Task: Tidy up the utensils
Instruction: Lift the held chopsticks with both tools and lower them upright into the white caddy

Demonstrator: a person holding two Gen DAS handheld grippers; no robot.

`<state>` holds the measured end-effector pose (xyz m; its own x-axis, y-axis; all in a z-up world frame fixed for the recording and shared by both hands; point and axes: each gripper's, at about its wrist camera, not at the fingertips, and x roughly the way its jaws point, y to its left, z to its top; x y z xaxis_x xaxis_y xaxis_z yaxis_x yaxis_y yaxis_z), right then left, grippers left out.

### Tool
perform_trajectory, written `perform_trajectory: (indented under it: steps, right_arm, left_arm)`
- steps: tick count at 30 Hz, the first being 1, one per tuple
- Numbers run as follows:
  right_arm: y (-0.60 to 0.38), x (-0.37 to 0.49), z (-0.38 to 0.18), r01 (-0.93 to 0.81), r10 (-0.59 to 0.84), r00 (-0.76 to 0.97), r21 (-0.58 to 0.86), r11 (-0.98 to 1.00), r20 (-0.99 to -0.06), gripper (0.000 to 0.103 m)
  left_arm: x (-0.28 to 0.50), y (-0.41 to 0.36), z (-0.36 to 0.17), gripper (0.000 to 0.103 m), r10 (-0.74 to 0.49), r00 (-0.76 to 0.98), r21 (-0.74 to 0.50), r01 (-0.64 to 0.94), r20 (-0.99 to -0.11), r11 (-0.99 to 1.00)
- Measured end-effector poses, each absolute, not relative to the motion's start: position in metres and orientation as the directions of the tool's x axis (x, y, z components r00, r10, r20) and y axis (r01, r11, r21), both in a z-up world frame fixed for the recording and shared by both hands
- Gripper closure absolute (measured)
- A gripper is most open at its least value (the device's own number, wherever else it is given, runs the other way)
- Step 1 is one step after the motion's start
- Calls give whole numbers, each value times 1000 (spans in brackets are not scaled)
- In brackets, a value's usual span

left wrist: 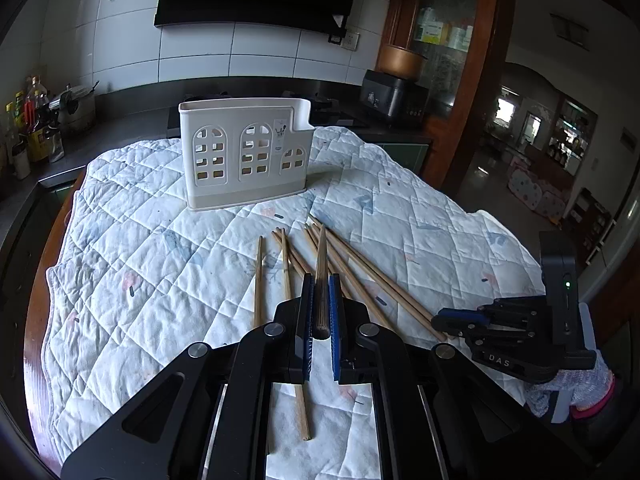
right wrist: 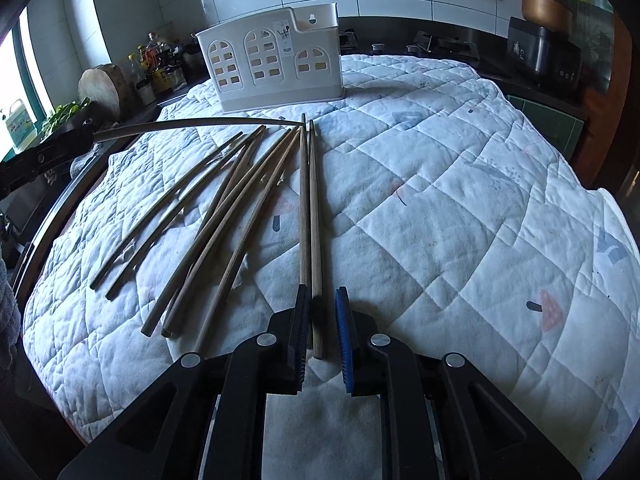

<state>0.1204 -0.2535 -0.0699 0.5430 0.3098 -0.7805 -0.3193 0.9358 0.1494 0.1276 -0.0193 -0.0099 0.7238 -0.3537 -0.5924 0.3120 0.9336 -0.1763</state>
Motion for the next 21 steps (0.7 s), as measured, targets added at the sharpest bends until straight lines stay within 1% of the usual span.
perform_trajectory:
  steps: [4, 7, 13, 17, 21]
  right_arm:
    - [-260, 125, -72, -296, 333, 538, 196, 935, -774, 90]
    - [-264, 133, -76, -282, 342, 527, 220, 934, -778, 92]
    - [-251, 131, -75, -317, 291, 554, 125, 940, -780, 93]
    - [-256, 129, -71, -306, 305, 567, 148, 940, -766, 95]
    - [-259, 125, -48, -310, 313, 615, 143, 940, -724, 96]
  left_arm:
    - [127, -20, -10, 98, -356, 723, -177, 315, -592, 932]
    - [126, -20, -9, 98, -354, 724, -173, 314, -592, 933]
    - [128, -19, -9, 98, -354, 724, -182, 308, -592, 934]
    - [130, -19, -8, 97, -354, 725, -183, 307, -591, 934]
    - [130, -17, -3, 97, -354, 736, -188, 302, -577, 935]
